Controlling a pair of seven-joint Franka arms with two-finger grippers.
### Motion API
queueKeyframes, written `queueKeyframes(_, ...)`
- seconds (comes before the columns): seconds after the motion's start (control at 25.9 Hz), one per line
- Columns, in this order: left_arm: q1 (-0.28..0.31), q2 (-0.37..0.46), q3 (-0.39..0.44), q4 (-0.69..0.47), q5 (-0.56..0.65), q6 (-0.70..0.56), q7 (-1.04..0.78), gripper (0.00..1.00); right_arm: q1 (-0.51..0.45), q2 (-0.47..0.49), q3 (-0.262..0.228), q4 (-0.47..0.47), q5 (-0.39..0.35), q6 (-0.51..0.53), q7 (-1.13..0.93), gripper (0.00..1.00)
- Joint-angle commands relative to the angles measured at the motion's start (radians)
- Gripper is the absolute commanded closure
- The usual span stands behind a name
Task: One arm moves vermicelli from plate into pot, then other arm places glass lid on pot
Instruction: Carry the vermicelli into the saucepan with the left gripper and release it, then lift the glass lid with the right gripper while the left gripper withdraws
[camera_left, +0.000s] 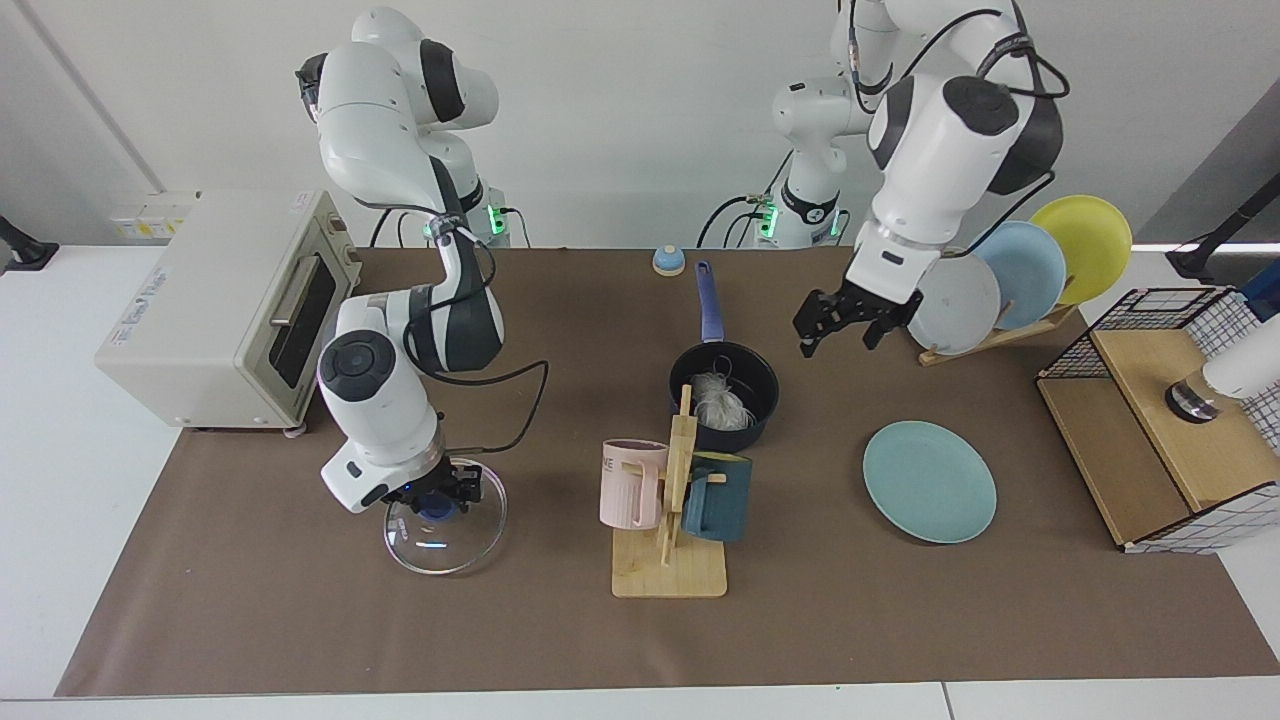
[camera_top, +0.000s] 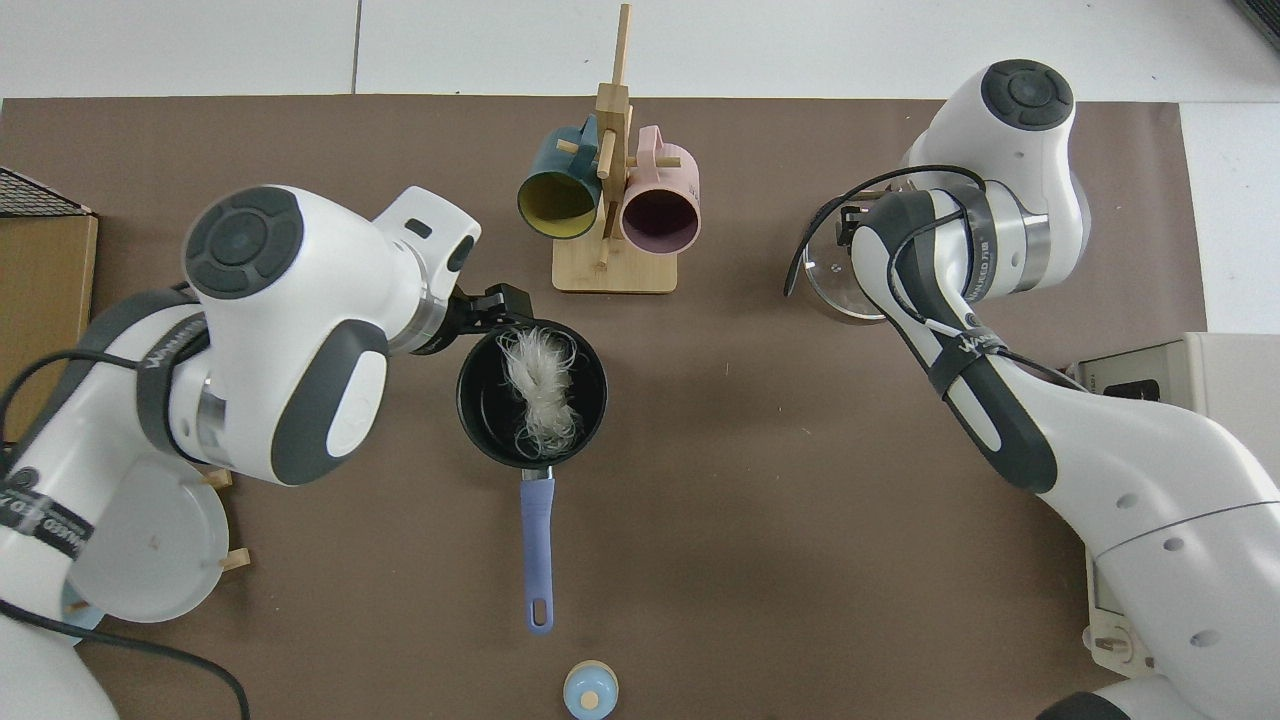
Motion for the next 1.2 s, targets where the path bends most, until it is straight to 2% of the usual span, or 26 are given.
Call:
queueKeyframes(0.0,0.072,-0.083,-0.001,-0.011,0.018,-0.102,0.161,0.0,0.029,-0.134,0.009,-0.06,0.01,-0.086,0.051,1.0)
queueKeyframes(0.15,0.107,-0.105,0.001,-0.011,0.032,-0.161,0.229,0.0,0.061,-0.224,0.009,-0.107,0.01,-0.113,0.123,1.0)
queueKeyframes(0.27,0.119,-0.116,0.003,-0.009,0.09,-0.207,0.312,0.01,0.069,-0.334,0.012,-0.205,0.013,-0.114,0.13,1.0)
queueKeyframes(0.46,0.129,-0.116,0.004,-0.009,0.182,-0.238,0.427,0.01,0.116,-0.529,0.012,-0.404,0.058,-0.119,0.159,1.0)
queueKeyframes(0.66,0.113,-0.114,-0.017,-0.011,0.294,-0.276,0.426,0.0,0.231,-0.551,0.012,-0.417,0.062,-0.13,0.335,1.0)
queueKeyframes(0.81,0.109,-0.116,-0.02,-0.011,0.331,-0.34,0.415,0.0,0.309,-0.521,0.012,-0.362,0.064,-0.137,0.39,1.0)
queueKeyframes(0.93,0.107,-0.119,-0.019,-0.018,0.316,-0.35,0.316,0.01,0.394,-0.449,0.011,-0.281,0.056,-0.146,0.513,1.0)
queueKeyframes(1.04,0.129,-0.119,-0.001,-0.024,0.141,-0.331,0.251,0.01,0.472,-0.295,0.002,-0.1,0.041,-0.208,0.637,1.0)
queueKeyframes(1.16,0.167,-0.119,0.004,-0.034,0.041,-0.301,0.254,0.01,0.529,-0.121,-0.003,0.113,0.013,-0.278,0.676,1.0)
